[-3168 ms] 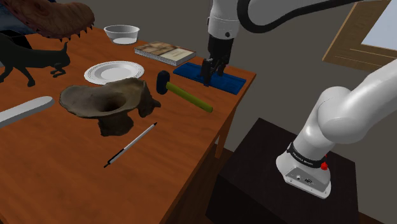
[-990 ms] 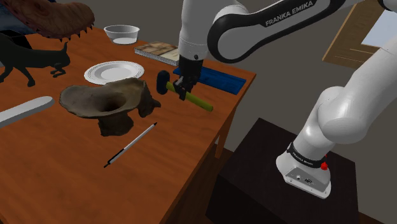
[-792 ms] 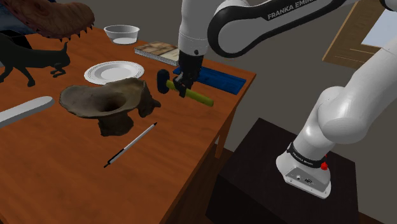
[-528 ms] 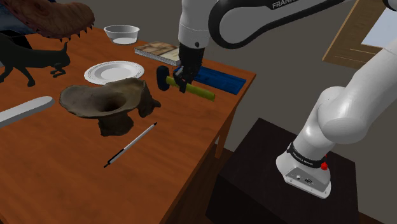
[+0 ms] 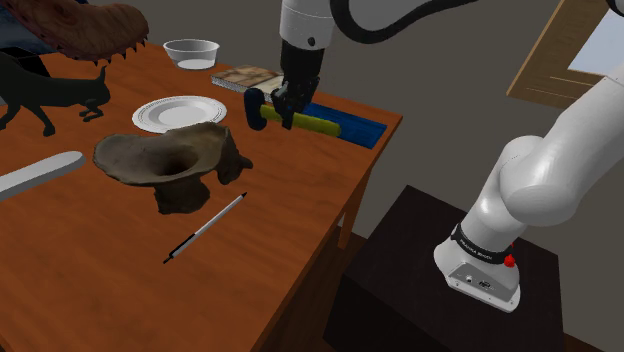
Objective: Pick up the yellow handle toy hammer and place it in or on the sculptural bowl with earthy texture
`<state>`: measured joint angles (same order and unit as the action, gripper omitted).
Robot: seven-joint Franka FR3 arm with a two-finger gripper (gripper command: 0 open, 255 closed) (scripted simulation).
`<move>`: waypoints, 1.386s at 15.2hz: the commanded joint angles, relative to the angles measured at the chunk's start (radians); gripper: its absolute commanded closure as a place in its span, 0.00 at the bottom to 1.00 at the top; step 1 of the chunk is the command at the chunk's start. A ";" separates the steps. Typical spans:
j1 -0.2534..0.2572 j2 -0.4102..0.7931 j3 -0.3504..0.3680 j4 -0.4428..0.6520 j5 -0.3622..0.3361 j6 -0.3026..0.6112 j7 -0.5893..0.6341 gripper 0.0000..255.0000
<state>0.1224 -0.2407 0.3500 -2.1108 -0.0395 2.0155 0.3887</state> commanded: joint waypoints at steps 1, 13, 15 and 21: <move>0.000 -0.005 -0.002 0.023 0.002 -0.028 -0.004 1.00; -0.003 -0.004 -0.007 0.185 0.004 -0.188 -0.019 1.00; -0.004 -0.001 -0.008 0.215 0.003 -0.215 -0.021 1.00; -0.006 0.015 -0.007 0.313 -0.002 -0.297 -0.024 1.00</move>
<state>0.1165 -0.2289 0.3427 -1.8167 -0.0401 1.7335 0.3653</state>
